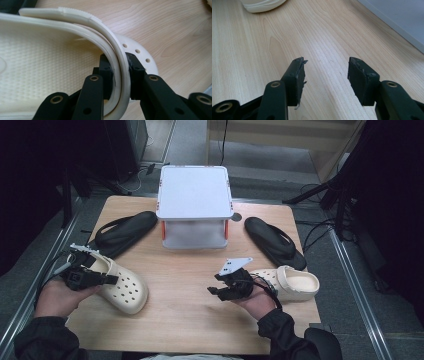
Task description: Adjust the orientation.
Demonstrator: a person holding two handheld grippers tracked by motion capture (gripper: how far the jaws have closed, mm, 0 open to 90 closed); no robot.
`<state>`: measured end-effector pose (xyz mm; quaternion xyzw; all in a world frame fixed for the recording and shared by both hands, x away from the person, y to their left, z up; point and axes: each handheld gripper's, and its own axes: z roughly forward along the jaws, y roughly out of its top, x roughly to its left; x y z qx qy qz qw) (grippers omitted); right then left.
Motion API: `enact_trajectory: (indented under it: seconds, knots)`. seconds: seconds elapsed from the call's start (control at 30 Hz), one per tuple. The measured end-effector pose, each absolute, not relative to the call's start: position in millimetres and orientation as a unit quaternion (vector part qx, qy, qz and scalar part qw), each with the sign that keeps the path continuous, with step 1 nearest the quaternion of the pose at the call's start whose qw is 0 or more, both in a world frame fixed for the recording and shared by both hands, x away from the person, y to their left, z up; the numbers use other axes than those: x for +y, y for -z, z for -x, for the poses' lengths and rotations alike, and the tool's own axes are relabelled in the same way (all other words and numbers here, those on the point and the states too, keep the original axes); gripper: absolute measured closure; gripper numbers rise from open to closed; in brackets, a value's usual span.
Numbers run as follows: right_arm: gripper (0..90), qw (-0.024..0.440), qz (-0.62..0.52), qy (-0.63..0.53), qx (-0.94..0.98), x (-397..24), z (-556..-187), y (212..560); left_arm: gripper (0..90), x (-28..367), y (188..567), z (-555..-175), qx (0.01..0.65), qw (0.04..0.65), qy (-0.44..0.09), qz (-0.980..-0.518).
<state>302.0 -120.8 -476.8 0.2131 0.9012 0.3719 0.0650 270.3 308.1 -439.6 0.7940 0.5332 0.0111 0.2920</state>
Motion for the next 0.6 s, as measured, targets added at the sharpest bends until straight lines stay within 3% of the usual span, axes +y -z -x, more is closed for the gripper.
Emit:
enact_trajectory:
  seconds: [0.6]
  knots:
    - [48.1, 0.058, -0.212, -0.399, 0.890, -123.4, -298.7, 471.4, 78.5, 260.9, 409.6, -281.3, 0.506, 0.338, -0.011, -0.793]
